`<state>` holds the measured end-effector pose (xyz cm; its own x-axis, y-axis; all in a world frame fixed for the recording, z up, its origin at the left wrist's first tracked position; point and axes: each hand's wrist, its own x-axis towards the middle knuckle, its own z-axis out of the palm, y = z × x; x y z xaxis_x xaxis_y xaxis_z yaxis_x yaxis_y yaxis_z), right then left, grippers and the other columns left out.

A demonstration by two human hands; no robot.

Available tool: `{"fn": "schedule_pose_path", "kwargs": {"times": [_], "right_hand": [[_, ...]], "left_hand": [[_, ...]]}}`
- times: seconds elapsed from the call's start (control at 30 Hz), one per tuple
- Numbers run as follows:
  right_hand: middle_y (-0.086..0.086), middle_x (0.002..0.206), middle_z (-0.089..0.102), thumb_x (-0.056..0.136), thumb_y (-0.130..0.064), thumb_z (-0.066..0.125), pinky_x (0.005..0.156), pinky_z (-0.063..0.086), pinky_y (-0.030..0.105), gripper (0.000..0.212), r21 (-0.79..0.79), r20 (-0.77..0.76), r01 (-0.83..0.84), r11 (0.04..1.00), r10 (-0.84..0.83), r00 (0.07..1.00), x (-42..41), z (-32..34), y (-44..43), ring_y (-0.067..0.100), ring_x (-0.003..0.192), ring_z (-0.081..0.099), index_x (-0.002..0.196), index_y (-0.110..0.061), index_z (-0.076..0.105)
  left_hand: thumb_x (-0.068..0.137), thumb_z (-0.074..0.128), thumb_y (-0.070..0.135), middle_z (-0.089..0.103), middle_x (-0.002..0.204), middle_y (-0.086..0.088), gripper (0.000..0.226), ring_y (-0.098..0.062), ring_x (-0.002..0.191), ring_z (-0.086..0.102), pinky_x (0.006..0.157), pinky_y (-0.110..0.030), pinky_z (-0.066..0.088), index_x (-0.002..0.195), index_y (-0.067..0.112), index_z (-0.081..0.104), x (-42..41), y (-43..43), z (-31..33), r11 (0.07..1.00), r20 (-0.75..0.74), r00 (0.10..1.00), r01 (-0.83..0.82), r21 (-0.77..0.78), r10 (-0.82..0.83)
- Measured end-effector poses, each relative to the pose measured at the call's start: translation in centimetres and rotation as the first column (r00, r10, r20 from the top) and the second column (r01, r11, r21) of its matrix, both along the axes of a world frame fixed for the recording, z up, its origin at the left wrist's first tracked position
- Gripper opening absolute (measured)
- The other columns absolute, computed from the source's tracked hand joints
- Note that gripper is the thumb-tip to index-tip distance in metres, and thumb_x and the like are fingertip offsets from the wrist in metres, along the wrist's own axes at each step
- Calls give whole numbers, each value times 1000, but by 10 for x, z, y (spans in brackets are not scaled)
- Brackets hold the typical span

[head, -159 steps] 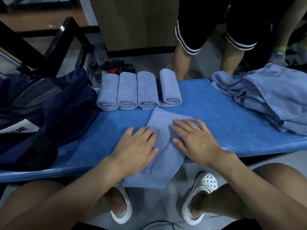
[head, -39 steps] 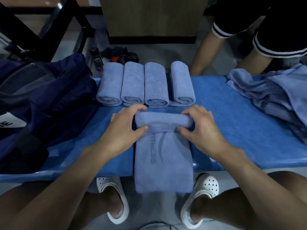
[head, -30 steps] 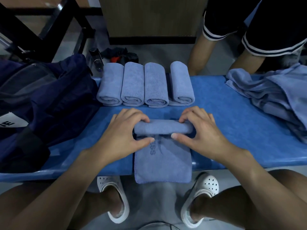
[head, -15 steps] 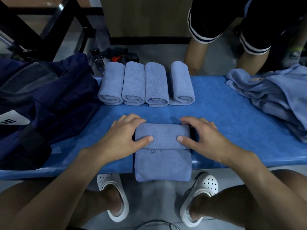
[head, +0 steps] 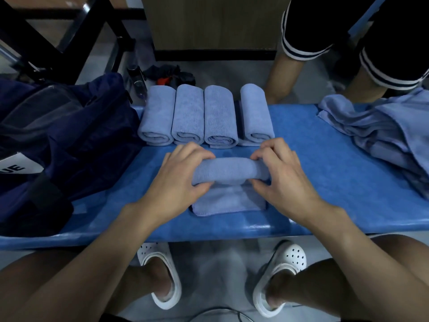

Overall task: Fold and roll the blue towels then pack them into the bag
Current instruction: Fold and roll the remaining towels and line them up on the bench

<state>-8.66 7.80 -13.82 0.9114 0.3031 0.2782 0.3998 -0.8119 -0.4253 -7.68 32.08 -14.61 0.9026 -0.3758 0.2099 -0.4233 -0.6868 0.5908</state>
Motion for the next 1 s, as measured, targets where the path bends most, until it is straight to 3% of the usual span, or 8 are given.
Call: {"fn": "schedule_pose_path", "kwargs": {"times": [0.1, 0.27, 0.37, 0.43, 0.57, 0.7, 0.8, 1.0], "right_hand": [[-6, 119, 40, 69, -13, 75, 89, 32, 33, 44, -57, -83, -53, 997, 49, 995, -6, 1, -2, 20, 110, 45, 102, -21, 48], [-12, 127, 40, 71, -64, 63, 98, 28, 30, 45, 15, -281, -128, 992, 127, 951, -20, 6, -9, 7, 122, 37, 91, -32, 39], [-11, 121, 51, 86, -56, 53, 102, 35, 38, 28, 113, -298, -79, 990, 110, 948, -24, 7, -9, 4, 122, 42, 88, -30, 43], [-15, 120, 51, 88, -47, 62, 103, 36, 40, 28, 96, -355, -68, 993, 98, 929, -23, 9, -11, 2, 114, 44, 105, -29, 49], [-25, 123, 38, 81, -46, 72, 108, 29, 29, 73, -30, -515, -120, 992, 88, 853, -24, 21, -11, -4, 111, 33, 143, -36, 36], [-18, 108, 51, 71, -51, 74, 93, 36, 31, 57, -161, -491, -212, 964, 108, 864, -15, 25, -3, 7, 104, 47, 118, -35, 47], [-12, 96, 53, 68, -53, 75, 75, 46, 32, 54, -224, -540, -221, 949, 68, 839, -13, 33, 8, 13, 88, 53, 103, -32, 39], [-8, 107, 60, 70, -56, 72, 84, 50, 39, 59, -133, -580, -141, 981, 38, 814, -12, 34, -6, 15, 97, 56, 116, -43, 37]], "left_hand": [[77, 70, 43, 47, 113, 17, 40, -8, 109, 48, 95, -44, 40, 112, 32, 54, -3, 5, 1, 994, -4, 995, 96, 60, -96], [82, 64, 54, 53, 120, 15, 29, -5, 120, 52, 102, -29, 38, 96, 29, 61, -16, 4, 1, 981, -172, 970, 156, -116, -174], [89, 64, 41, 58, 116, 10, 18, -6, 118, 55, 99, -21, 40, 89, 23, 62, -21, -1, 2, 971, -224, 957, 146, -188, -187], [85, 70, 41, 56, 119, 15, 25, -4, 118, 53, 99, -22, 41, 104, 29, 59, -22, -1, 3, 981, -237, 957, 138, -135, -167], [76, 79, 51, 51, 124, 27, 64, 7, 116, 46, 100, -17, 39, 131, 41, 48, -24, 0, 7, 991, -300, 948, 125, 48, -105], [71, 83, 49, 58, 116, 26, 62, 5, 107, 54, 93, -23, 47, 125, 42, 52, -21, -4, 12, 988, -317, 939, 153, 38, -133], [70, 86, 39, 60, 111, 24, 58, 4, 104, 56, 88, -21, 47, 119, 39, 56, -14, -8, 15, 980, -321, 929, 198, 9, -185], [74, 83, 38, 62, 111, 21, 51, 1, 104, 58, 87, -22, 48, 117, 39, 56, 4, -26, 22, 959, -381, 888, 283, 17, -256]]}}
